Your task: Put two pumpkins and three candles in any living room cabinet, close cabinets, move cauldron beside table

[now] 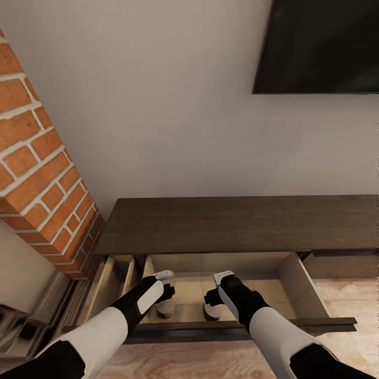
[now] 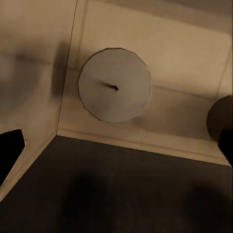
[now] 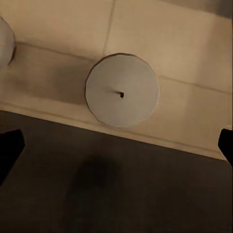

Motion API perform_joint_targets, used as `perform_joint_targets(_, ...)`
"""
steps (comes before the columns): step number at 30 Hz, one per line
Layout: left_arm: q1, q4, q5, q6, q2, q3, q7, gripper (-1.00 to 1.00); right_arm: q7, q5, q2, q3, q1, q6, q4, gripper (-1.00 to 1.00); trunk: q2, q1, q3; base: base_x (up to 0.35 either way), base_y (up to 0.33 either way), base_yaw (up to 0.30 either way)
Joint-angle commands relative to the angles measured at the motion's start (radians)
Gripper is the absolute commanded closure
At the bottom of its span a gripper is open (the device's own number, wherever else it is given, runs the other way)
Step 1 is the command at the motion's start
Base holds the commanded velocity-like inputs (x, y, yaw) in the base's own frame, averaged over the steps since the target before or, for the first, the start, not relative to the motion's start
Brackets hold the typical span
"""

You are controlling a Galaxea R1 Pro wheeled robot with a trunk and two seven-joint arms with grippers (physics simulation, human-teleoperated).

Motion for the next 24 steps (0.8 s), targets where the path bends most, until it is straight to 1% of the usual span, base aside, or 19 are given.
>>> perform_joint_targets(1, 0.0, 0.0, 0.0, 0.0, 0.001, 0.0, 0.0, -1.0, 0.0, 0.0, 0.0, 0.0, 0.0, 0.0, 0.0, -1.0, 0.007, -0.004, 0.003, -0.313, 0.085, 0.0)
perform_joint_targets(4, -0.002, -0.007, 0.0, 0.0, 0.002, 0.001, -0.002, -1.0, 0.002, -0.001, 0.0, 0.001, 0.0, 0.001, -0.004, -1.0, 0.028, -0.015, 0.013, -0.194, 0.053, 0.0)
perform_joint_targets(6, -0.002, -0.04, 0.0, 0.001, 0.005, 0.001, -0.002, -1.0, 0.017, -0.001, 0.0, 0.001, 0.0, 0.0, -0.016, -1.0, 0.042, -0.023, 0.019, -0.063, 0.017, 0.0)
perform_joint_targets(8, 0.002, -0.092, 0.0, 0.001, 0.01, -0.001, -0.002, -1.0, 0.067, -0.001, -0.002, -0.001, 0.0, 0.001, -0.057, -1.0, 0.056, -0.031, 0.025, -0.026, 0.007, 0.0)
perform_joint_targets(9, 0.004, -0.118, 0.001, 0.001, 0.019, -0.002, -0.003, -1.0, 0.106, -0.001, -0.004, -0.002, 0.0, 0.001, -0.088, -1.0, 0.063, -0.035, 0.028, -0.013, 0.004, 0.0)
perform_joint_targets(11, 0.014, -0.18, 0.001, 0.0, 0.05, -0.004, -0.009, -1.0, 0.197, -0.001, -0.016, -0.002, 0.003, 0.003, -0.157, -1.0, 0.077, -0.042, 0.035, -0.007, 0.002, 0.0)
perform_joint_targets(12, 0.017, -0.198, 0.002, 0.0, 0.058, -0.003, -0.014, -1.0, 0.218, -0.001, -0.02, -0.003, 0.005, 0.003, -0.174, -1.0, 0.084, -0.046, 0.038, -0.004, 0.001, 0.0)
perform_joint_targets(14, 0.038, -0.27, 0.002, 0.002, 0.092, -0.003, -0.045, -1.0, 0.276, -0.002, -0.038, -0.003, 0.016, 0.005, -0.234, -1.0, 0.098, -0.054, 0.044, -0.002, 0.001, 0.0)
perform_joint_targets(15, 0.059, -0.341, 0.003, 0.02, 0.124, -0.003, -0.09, -1.0, 0.304, -0.003, -0.054, -0.003, 0.025, 0.007, -0.273, -1.0, 0.105, -0.058, 0.047, 0.0, 0.0, 0.0)
perform_joint_targets(16, 0.069, -0.383, 0.003, 0.04, 0.151, -0.003, -0.124, -1.0, 0.314, -0.004, -0.061, -0.003, 0.029, 0.008, -0.287, -1.0, 0.112, -0.061, 0.05, 0.0, 0.0, 0.0)
perform_joint_targets(17, 0.072, -0.403, 0.004, 0.055, 0.169, -0.003, -0.148, -1.0, 0.317, -0.004, -0.064, -0.003, 0.031, 0.009, -0.293, -1.0, 0.119, -0.065, 0.053, 0.0, 0.0, 0.0)
perform_joint_targets(18, 0.076, -0.425, 0.006, 0.075, 0.194, -0.001, -0.19, -1.0, 0.321, -0.004, -0.07, -0.004, 0.033, 0.01, -0.3, -1.0, 0.126, -0.069, 0.056, 0.0, 0.0, 0.0)
perform_joint_targets(19, 0.077, -0.431, 0.009, 0.082, 0.204, 0.0, -0.206, -1.0, 0.322, -0.003, -0.073, -0.004, 0.033, 0.012, -0.302, -1.0, 0.133, -0.073, 0.06, 0.0, 0.0, 0.0)
perform_joint_targets(20, 0.077, -0.439, 0.01, 0.088, 0.222, 0.001, -0.222, -1.0, 0.323, -0.002, -0.08, -0.005, 0.033, 0.027, -0.305, -1.0, 0.14, -0.077, 0.063, 0.0, 0.0, 0.0)
perform_joint_targets(22, 0.078, -0.455, 0.015, 0.091, 0.247, 0.002, -0.231, -1.0, 0.322, -0.001, -0.093, -0.006, 0.034, 0.066, -0.315, -1.0, 0.154, -0.084, 0.069, 0.0, 0.0, 0.0)
perform_joint_targets(23, 0.078, -0.464, 0.022, 0.092, 0.258, 0.003, -0.234, -1.0, 0.322, 0.0, -0.102, -0.007, 0.034, 0.084, -0.325, -1.0, 0.161, -0.088, 0.072, 0.0, 0.0, 0.0)
perform_joint_targets(24, 0.078, -0.469, 0.027, 0.093, 0.263, 0.003, -0.235, -1.0, 0.322, -0.001, -0.106, -0.007, 0.034, 0.091, -0.33, -1.0, 0.168, -0.092, 0.075, 0.0, 0.0, 0.0)
